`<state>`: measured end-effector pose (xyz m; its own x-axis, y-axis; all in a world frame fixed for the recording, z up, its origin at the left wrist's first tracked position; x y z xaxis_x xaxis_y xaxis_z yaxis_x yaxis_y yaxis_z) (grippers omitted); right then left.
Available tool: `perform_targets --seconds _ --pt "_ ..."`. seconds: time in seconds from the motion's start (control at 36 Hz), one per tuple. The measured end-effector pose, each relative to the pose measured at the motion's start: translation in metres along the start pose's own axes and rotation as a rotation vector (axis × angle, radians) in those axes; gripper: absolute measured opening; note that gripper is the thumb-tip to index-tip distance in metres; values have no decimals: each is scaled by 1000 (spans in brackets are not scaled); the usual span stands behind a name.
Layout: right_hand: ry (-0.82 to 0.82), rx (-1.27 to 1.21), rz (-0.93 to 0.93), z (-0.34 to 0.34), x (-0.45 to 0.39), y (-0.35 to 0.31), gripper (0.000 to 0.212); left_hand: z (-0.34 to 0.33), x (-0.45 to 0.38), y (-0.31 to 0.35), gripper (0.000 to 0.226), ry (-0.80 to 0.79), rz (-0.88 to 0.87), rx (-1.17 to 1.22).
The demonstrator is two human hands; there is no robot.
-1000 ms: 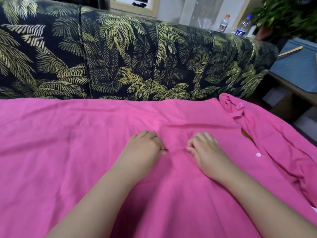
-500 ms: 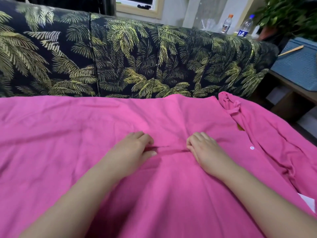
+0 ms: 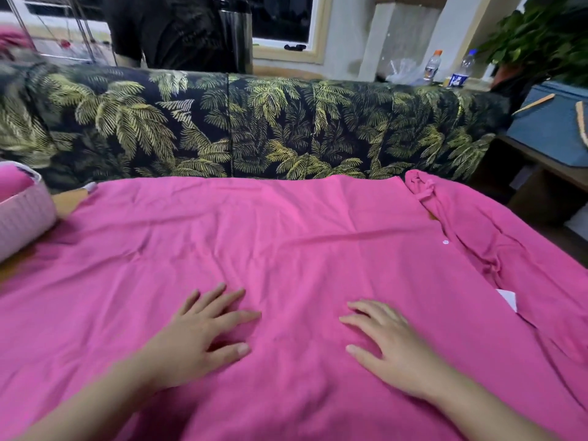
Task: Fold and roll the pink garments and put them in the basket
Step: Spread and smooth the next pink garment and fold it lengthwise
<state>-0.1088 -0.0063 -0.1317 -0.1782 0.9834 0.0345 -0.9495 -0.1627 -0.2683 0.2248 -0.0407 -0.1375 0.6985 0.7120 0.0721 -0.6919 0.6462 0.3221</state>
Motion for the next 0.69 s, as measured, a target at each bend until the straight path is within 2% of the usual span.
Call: perform_targets --seconds 0.08,0.22,0.33,0.44,0.5,0.56,0.64,0.69 --pt "-1 -14 42 0 27 0 64 -11 18 28 54 -10 -99 22" --pt "95 -31 79 -7 72 2 40 -31 46 59 44 163 -280 -59" --pt "168 -38 132 -11 101 4 29 -40 61 73 34 244 -389 1" --pt "163 -179 151 -7 116 4 11 -37 58 81 15 310 -458 144" --pt "103 -287 91 0 113 1 9 -30 47 85 20 333 -409 258" --pt "114 -279 53 5 101 -2 13 -22 30 87 34 403 -320 275" --pt "212 -220 -13 12 72 -4 28 -18 -3 85 30 472 -283 4" --pt "261 -163 -117 16 49 -3 39 -20 -23 82 38 458 -153 -147"
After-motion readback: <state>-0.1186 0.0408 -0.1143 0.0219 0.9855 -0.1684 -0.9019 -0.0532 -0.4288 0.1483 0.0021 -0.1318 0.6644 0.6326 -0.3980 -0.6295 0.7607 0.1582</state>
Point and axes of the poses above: each hand's wrist, its own x-axis away from the middle knuckle, its own z-axis out of the back of the hand, y = z × x, the point moved 1 cm from there along -x, towards the middle knuckle, and after that the axes turned 12 degrees about -z, right-handed, at the moved point
